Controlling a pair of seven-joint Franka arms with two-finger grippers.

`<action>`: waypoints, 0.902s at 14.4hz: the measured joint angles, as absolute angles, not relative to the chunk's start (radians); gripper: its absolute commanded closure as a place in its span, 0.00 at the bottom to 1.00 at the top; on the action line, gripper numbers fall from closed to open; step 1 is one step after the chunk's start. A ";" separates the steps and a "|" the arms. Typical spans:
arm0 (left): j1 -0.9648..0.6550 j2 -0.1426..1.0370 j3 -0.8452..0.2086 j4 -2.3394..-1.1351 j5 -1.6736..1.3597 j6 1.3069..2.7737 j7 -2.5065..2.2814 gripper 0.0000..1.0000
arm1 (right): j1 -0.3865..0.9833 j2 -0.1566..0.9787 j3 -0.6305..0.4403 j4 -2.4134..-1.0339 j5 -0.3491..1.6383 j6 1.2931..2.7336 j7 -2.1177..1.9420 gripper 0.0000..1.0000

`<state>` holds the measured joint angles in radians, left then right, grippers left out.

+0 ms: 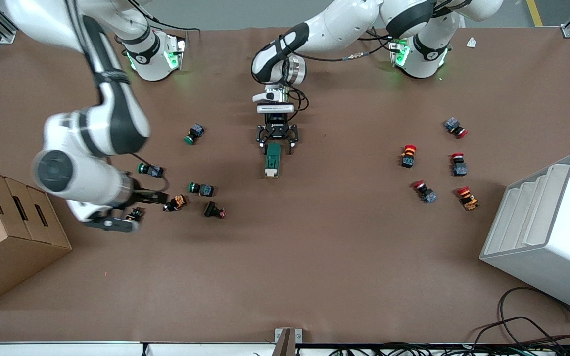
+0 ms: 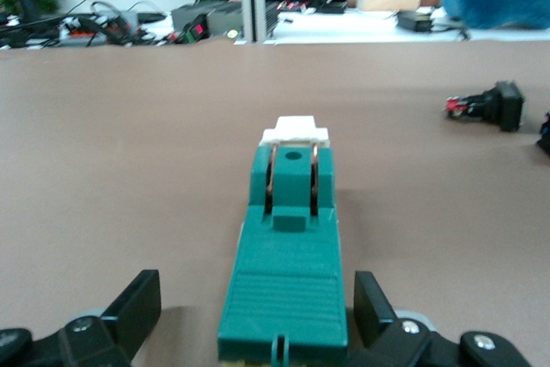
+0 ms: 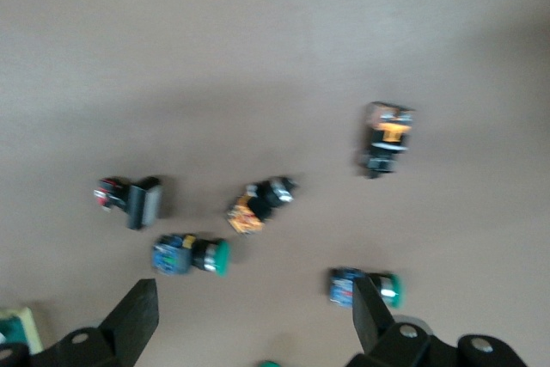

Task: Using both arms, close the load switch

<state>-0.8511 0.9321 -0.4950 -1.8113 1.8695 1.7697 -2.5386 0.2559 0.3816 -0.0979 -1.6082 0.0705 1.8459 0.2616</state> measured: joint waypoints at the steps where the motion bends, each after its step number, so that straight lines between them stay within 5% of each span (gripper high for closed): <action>1: -0.851 0.922 -0.508 -1.803 1.828 1.770 -2.513 0.01 | 0.224 0.354 -0.098 -1.608 0.058 1.814 0.222 0.00; 13: -0.660 0.805 -0.648 -1.529 1.337 1.788 -2.032 0.00 | -0.075 0.156 0.055 -1.624 -0.010 1.643 0.021 0.00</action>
